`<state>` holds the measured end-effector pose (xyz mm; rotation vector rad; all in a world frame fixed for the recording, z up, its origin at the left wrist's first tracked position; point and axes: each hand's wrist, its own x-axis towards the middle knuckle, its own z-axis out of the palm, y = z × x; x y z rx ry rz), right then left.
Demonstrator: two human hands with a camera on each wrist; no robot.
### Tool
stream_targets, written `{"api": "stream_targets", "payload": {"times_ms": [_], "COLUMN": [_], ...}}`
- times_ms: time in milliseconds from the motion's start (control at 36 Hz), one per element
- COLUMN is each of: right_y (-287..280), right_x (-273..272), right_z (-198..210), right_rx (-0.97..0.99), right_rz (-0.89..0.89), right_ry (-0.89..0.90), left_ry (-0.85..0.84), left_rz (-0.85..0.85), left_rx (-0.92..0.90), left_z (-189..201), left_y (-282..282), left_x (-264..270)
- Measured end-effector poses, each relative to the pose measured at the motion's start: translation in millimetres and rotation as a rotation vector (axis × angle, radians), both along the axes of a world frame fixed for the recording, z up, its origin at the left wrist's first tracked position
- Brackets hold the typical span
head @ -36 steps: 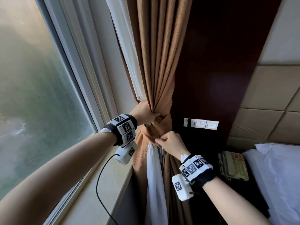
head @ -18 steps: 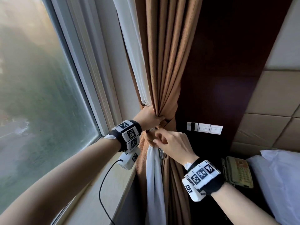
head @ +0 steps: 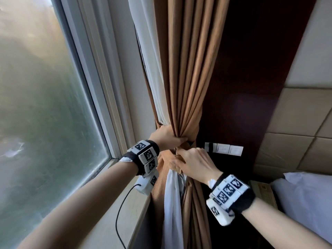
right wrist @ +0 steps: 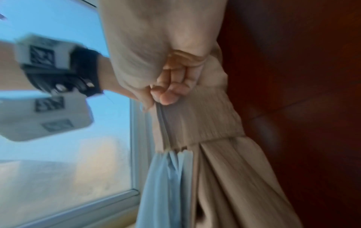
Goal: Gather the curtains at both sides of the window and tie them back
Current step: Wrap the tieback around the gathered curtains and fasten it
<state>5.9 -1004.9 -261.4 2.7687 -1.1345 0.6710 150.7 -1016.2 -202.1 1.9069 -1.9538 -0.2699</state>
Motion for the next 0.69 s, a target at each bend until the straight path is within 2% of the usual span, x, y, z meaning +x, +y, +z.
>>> {"api": "stream_targets", "payload": {"times_ms": [83,167,250,306,361,389,444,528,583,639,694], "right_y": [0.6,-3.5,-2.4,-2.8,-5.7,-7.8,-12.0,-12.1,-11.6,-8.9,-1.8], "right_x": [-5.4,-14.5,-30.9,-41.8,-50.0,-53.1,-56.1,-51.2,-42.6,-33.5,-27.0], "right_z": [-14.7,-20.4,-28.0,-33.7,-35.6,-35.8,-36.0,-33.2,-32.7,-35.9,-45.4], "right_rx": [0.072,0.143,0.141,0.100,0.098,0.130,0.239,0.349,0.388,0.497,0.623], "right_rz": [-0.023,-0.047,-0.069,-0.100,-0.158,-0.199,-0.278,-0.362,-0.405,-0.445,-0.465], "right_ry": [-0.132,-0.225,-0.304,-0.362,-0.380,-0.358,-0.284,-0.188,-0.161,-0.197,-0.261], "left_ry": [0.020,-0.006,0.145,0.110,-0.091,-0.167,-0.178,-0.023,0.135,0.332,0.429], "left_rz": [-0.019,-0.112,-0.228,-0.296,-0.345,-0.379,-0.399,-0.275,-0.096,0.080,0.124], "left_rx": [0.030,0.120,0.210,0.111,-0.079,-0.158,-0.276,-0.469,-0.467,-0.265,-0.018], "left_z": [-3.2,-2.2,-4.4,-14.2,-30.0,-39.1,-48.5,-58.3,-64.6,-72.9,-87.8], "left_y": [0.6,5.2,19.6,26.6,29.7,30.0,34.2,34.7,31.9,30.7,34.2], "left_x": [-7.6,-10.6,5.1,26.2,47.0,54.9,62.8,67.0,62.0,52.2,41.5]}}
